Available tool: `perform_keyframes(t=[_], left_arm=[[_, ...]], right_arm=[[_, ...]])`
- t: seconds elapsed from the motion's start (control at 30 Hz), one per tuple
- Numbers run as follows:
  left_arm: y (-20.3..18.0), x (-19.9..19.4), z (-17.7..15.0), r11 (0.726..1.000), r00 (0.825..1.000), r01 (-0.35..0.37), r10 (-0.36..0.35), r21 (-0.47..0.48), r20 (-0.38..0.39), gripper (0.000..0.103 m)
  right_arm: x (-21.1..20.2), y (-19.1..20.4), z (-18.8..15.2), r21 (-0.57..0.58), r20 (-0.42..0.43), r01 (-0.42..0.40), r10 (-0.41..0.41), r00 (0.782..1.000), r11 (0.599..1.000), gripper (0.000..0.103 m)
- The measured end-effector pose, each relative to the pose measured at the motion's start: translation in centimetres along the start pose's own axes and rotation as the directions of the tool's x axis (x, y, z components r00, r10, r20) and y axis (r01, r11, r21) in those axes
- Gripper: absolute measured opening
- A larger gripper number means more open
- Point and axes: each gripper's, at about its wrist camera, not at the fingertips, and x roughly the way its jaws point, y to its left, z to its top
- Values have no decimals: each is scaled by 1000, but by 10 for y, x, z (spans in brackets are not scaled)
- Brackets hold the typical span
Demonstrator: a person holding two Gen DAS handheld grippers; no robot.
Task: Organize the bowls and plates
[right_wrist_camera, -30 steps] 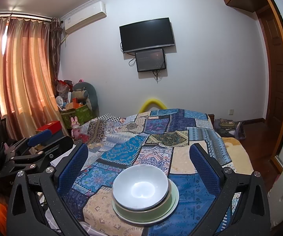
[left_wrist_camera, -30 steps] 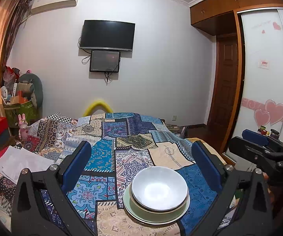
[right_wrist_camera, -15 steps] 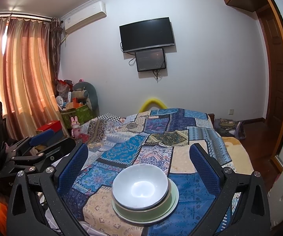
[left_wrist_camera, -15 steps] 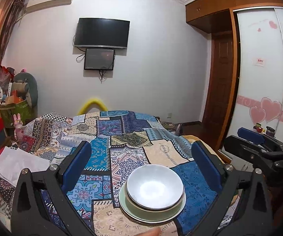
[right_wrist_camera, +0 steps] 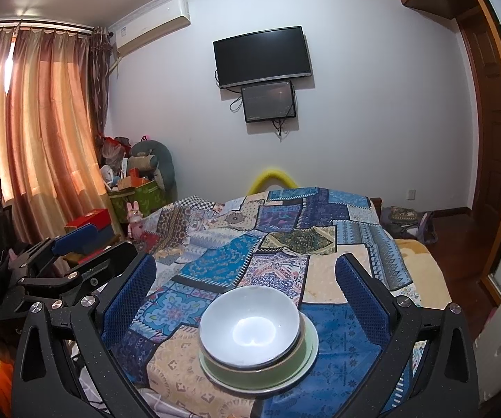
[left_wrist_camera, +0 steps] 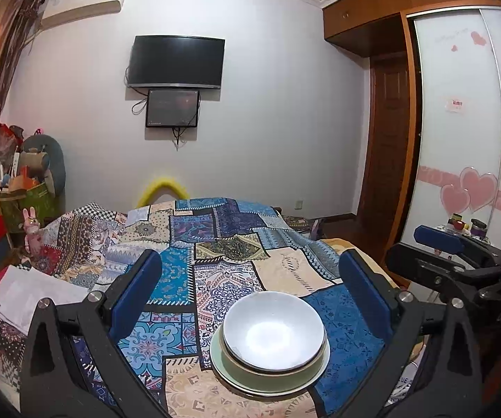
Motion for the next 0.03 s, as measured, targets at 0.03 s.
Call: perform_keyframes(t=[0.03], left_arm=[[0, 0, 0, 1000, 1000, 0, 0, -2, -2, 103]], right_arm=[[0, 0, 0, 2, -1, 2, -2, 1000, 1000, 103]])
